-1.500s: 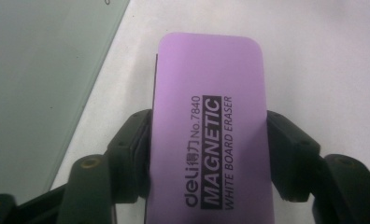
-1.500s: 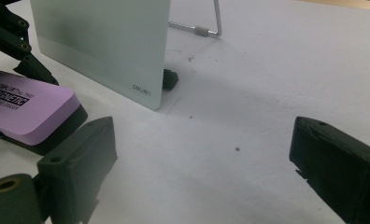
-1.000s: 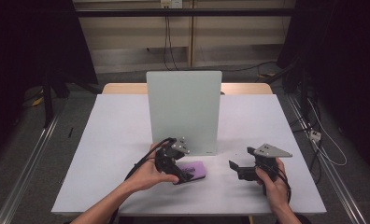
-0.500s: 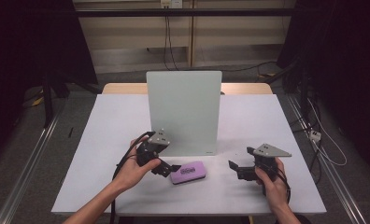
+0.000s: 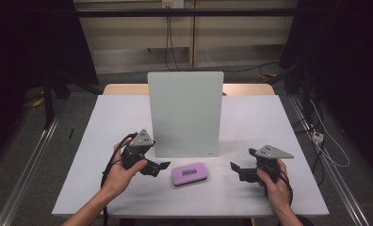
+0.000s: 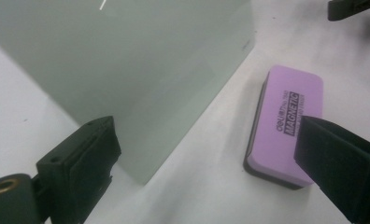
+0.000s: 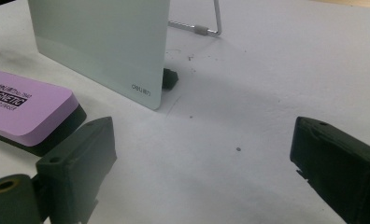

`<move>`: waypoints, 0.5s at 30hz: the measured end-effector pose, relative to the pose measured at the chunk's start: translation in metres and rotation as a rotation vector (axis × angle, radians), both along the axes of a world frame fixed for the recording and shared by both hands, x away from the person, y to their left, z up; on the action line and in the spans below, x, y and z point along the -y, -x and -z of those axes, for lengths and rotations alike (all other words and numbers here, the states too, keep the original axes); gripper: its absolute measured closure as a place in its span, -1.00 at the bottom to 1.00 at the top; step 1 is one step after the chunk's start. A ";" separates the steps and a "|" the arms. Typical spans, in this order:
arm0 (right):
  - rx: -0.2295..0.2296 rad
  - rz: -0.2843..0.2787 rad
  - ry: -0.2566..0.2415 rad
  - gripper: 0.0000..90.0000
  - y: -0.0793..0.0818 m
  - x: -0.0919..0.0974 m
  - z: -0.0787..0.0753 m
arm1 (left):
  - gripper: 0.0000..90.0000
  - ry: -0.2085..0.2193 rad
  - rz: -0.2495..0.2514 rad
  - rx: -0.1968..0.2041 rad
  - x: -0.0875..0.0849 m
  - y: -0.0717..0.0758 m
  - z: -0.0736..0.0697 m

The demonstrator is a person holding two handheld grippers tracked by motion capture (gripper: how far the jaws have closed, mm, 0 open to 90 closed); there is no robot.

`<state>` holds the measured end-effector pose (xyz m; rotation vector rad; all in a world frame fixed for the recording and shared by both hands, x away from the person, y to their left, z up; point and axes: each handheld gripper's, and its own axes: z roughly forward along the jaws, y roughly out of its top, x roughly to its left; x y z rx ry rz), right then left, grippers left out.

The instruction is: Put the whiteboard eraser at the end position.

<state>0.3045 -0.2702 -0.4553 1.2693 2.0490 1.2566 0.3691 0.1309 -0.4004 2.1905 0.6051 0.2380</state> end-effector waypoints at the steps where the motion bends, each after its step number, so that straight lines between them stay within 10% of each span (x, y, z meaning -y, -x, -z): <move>1: -0.001 0.000 0.000 -0.84 0.000 0.000 0.000 | -0.86 0.011 -0.007 -0.005 -0.002 0.000 0.001; 15: 0.001 0.000 0.001 -0.84 0.001 0.000 0.000 | -0.87 0.127 -0.152 0.042 -0.042 0.006 0.004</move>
